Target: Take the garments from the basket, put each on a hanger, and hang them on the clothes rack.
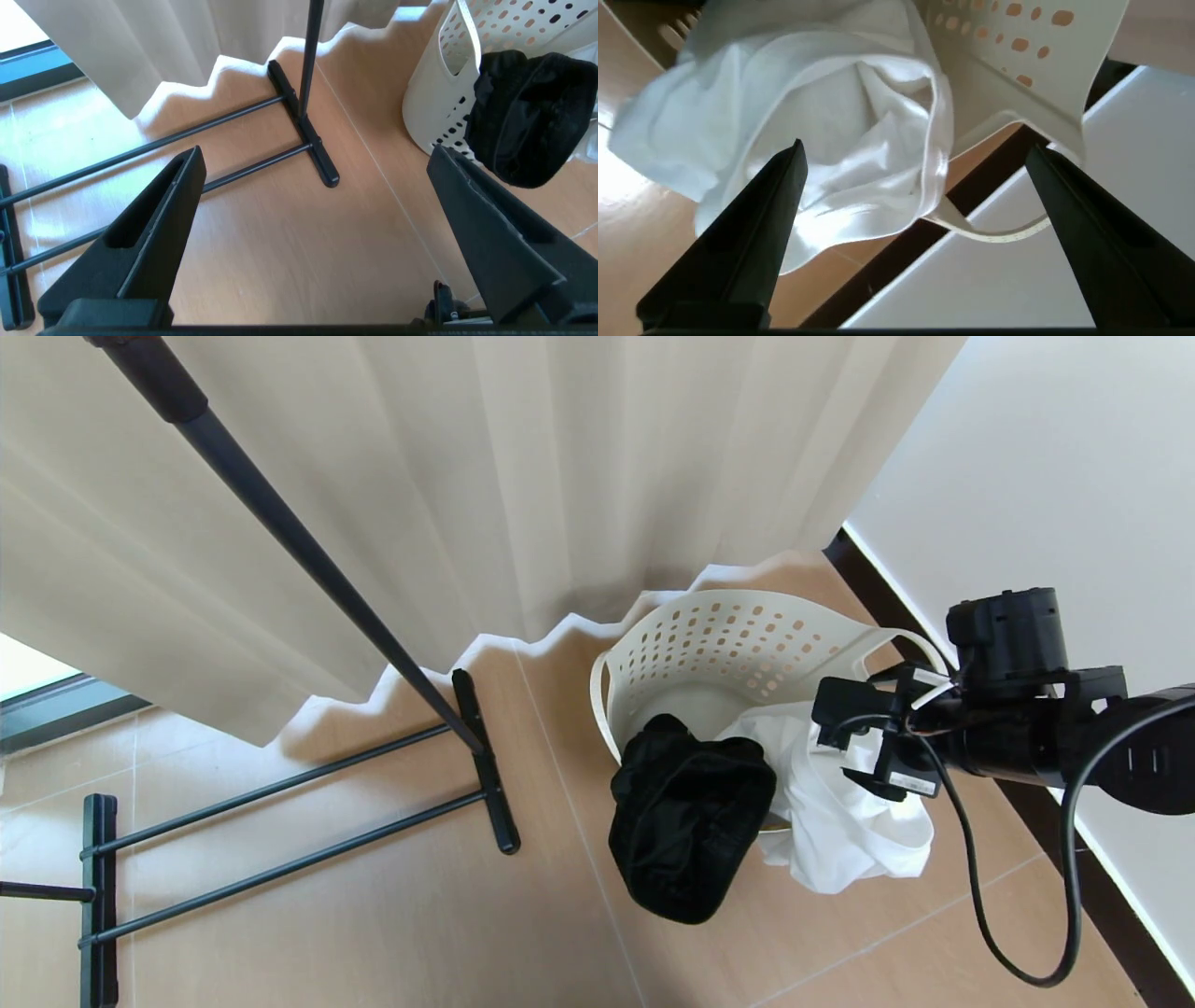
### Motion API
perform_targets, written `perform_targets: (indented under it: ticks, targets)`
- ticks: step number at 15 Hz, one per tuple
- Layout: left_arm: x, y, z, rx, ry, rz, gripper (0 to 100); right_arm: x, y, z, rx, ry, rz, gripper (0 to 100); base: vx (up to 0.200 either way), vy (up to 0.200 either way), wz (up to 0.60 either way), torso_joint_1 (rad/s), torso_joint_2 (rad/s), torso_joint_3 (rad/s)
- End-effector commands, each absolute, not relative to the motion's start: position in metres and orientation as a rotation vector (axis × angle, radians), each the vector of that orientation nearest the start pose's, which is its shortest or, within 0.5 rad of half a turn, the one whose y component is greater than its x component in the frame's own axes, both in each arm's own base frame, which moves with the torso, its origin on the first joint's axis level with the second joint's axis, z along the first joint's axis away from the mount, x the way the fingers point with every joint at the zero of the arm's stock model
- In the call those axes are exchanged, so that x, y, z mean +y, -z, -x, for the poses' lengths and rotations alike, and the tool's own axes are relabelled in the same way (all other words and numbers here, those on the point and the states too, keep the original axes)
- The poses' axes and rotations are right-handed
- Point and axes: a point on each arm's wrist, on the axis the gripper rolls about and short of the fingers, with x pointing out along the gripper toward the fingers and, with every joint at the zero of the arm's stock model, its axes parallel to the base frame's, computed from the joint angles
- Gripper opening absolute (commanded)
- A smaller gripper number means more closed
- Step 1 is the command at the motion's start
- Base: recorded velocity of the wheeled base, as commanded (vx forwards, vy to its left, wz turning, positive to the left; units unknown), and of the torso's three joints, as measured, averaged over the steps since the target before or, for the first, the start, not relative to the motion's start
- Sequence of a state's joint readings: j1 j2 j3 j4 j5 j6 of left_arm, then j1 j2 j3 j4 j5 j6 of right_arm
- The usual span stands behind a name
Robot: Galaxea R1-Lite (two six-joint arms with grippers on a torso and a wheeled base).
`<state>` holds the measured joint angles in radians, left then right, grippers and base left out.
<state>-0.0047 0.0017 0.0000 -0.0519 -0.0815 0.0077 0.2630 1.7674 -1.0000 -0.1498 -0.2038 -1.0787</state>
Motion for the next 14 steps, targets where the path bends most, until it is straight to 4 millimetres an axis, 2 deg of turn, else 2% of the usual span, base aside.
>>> perform_targets:
  ticks: [1,7,10,14]
  targets:
    - [-0.002,-0.081,0.023,-0.051,0.086,-0.010,100,0.077,-0.165,-0.327,0.529,-0.369,1.214,100,0.000,0.000,0.00,0.000,0.00,0.000]
    - [-0.002,-0.081,0.023,-0.051,0.086,-0.010,100,0.082,-0.167,-0.356,0.620,-0.383,1.260,100,0.000,0.000,0.00,0.000,0.00,0.000]
    - [-0.002,-0.081,0.023,-0.051,0.086,-0.010,100,0.085,-0.153,-0.373,0.647,-0.382,1.272,100,0.000,0.000,0.00,0.000,0.00,0.000]
    - [-0.002,-0.081,0.023,-0.051,0.086,-0.010,100,0.086,-0.147,-0.388,0.656,-0.346,1.278,100,0.000,0.000,0.00,0.000,0.00,0.000]
